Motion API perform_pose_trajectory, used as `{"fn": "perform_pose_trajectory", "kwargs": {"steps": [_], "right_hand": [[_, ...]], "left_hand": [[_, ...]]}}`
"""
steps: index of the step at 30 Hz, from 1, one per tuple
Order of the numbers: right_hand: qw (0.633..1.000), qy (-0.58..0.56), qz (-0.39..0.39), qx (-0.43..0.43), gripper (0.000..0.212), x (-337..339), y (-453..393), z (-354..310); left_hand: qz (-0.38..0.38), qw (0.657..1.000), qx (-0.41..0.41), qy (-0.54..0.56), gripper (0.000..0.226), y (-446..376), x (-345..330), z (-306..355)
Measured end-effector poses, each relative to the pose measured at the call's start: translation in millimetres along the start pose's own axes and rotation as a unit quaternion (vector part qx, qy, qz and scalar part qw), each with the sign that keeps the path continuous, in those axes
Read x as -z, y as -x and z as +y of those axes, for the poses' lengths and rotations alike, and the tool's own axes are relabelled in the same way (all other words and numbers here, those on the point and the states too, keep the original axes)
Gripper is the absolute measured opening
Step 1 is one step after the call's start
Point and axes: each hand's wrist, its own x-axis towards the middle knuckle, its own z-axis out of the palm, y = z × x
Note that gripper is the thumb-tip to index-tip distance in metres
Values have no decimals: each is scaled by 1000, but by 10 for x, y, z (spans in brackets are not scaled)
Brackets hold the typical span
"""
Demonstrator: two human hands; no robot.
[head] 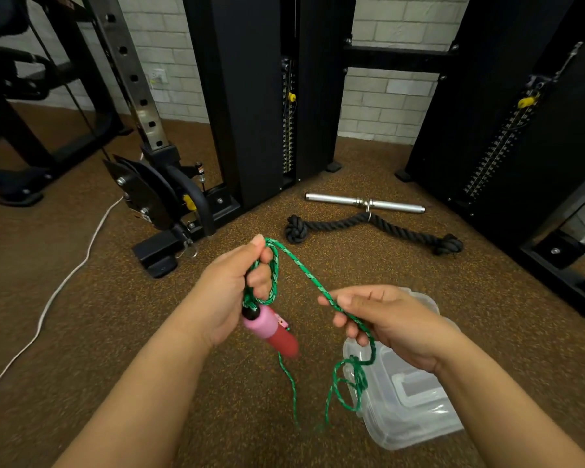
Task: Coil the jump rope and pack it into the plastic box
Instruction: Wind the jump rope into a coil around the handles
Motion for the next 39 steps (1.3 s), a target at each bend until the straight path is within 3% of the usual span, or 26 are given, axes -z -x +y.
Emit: {"fn": "perform_pose_trajectory", "kwargs": {"steps": [6, 10, 15, 23, 26, 30, 33, 36, 39], "right_hand": [[994, -18, 109, -4, 21, -31, -55, 29], [992, 39, 123, 0, 10, -44, -24, 9], [991, 99, 89, -9, 42, -15, -4, 0], [984, 161, 69, -18, 7, 49, 3, 27], [972, 186, 145, 18, 7, 73, -42, 86], [928, 279, 244, 42, 15, 20, -105, 220], [940, 280, 186, 55, 26, -47, -124, 247], [976, 146, 78, 141, 45, -161, -90, 145], [969, 124, 23, 212, 34, -223, -79, 92]], "left_hand": [[3, 1000, 1, -20, 31, -11, -49, -33], [21, 1000, -7, -20, 31, -31, -60, -53], [58, 998, -16, -1, 29, -51, -22, -67], [119, 992, -19, 28, 29, -87, 40, -83], [121, 992, -13, 36, 28, -90, 39, -86], [79, 997, -5, 28, 29, -68, -44, -101], [2, 1000, 16, -8, 28, -27, -138, -106], [-71, 996, 34, -38, 26, 14, -233, -105], [-108, 992, 46, -45, 26, 24, -262, -106]]}}
